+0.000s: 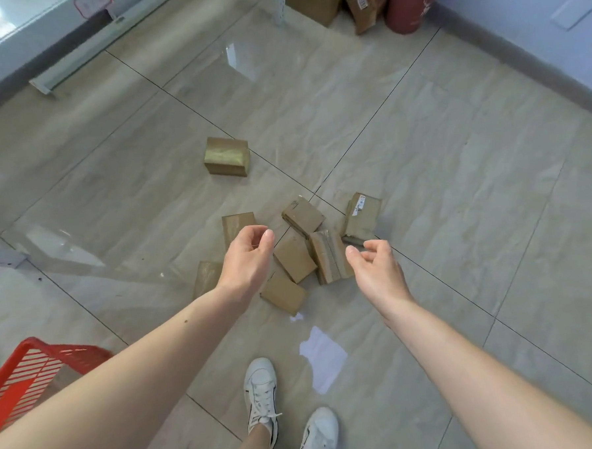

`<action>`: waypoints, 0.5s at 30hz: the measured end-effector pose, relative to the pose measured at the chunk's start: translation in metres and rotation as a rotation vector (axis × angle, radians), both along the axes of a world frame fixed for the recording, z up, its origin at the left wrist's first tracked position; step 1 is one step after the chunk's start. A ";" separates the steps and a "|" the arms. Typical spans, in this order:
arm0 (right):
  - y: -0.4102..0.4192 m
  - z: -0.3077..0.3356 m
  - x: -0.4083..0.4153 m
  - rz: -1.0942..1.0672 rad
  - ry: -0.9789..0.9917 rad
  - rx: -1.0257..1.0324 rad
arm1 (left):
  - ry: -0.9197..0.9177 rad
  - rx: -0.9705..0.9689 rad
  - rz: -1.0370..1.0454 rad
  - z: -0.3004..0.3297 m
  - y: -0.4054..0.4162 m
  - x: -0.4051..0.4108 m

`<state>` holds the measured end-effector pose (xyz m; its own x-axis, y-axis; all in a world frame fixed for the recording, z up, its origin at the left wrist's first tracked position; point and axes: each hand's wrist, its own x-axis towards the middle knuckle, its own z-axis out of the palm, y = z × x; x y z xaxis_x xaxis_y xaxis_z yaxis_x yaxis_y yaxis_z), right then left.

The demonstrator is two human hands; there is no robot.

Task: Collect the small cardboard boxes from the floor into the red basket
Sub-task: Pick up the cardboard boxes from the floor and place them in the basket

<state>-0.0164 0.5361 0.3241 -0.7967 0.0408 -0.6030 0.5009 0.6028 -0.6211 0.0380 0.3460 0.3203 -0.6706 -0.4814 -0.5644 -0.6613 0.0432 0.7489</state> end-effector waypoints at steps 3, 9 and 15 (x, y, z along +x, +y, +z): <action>0.008 -0.006 -0.019 0.001 -0.006 0.005 | -0.025 -0.012 -0.019 -0.003 0.010 -0.022; 0.032 -0.034 -0.054 0.052 -0.023 0.054 | -0.054 -0.001 0.008 -0.021 0.040 -0.059; 0.065 -0.069 -0.076 0.143 -0.071 0.067 | -0.088 0.003 0.083 -0.054 0.072 -0.091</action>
<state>-0.0926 0.6007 0.2550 -0.7527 -0.0277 -0.6578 0.4483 0.7100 -0.5430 -0.0530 0.4180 0.2664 -0.5763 -0.5316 -0.6207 -0.7259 -0.0160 0.6877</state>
